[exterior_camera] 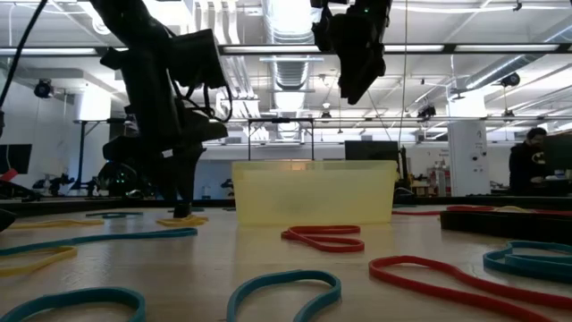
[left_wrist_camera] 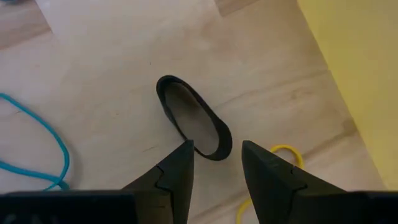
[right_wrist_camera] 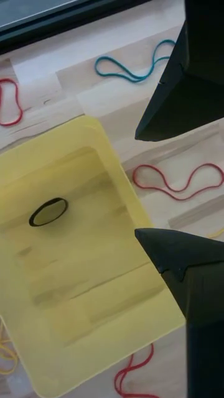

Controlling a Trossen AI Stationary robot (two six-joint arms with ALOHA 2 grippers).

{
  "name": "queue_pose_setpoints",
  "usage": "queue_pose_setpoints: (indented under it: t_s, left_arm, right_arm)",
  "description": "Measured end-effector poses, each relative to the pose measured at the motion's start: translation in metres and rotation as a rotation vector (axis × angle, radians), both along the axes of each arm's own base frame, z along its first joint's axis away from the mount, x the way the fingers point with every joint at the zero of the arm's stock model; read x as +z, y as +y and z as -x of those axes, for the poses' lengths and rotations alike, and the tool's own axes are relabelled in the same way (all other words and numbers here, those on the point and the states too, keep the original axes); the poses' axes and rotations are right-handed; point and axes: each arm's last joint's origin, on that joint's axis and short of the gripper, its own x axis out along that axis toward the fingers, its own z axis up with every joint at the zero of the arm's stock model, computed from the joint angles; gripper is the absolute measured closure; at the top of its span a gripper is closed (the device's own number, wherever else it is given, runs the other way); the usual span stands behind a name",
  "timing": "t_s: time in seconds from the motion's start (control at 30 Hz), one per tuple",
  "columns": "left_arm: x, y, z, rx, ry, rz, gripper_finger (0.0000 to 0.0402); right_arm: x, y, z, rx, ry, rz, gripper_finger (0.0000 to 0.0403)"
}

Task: Pick and place rubber bands into bin
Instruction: Put the top small black rubber band into the yellow bin

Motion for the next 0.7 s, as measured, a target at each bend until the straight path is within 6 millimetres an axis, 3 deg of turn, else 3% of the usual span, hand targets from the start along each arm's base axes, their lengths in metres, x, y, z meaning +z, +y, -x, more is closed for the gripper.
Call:
queue_pose_setpoints:
  t_s: [0.5, 0.7]
  left_arm:
    - [-0.017, 0.01, 0.001, 0.045, 0.072, -0.084, 0.0284]
    - [-0.019, 0.011, -0.002, -0.016, 0.076, -0.105, 0.0308]
  right_arm:
    - [0.0, 0.0, 0.0, 0.013, 0.002, 0.009, 0.0177]
    - [0.0, 0.0, 0.0, 0.011, 0.002, 0.009, 0.0177]
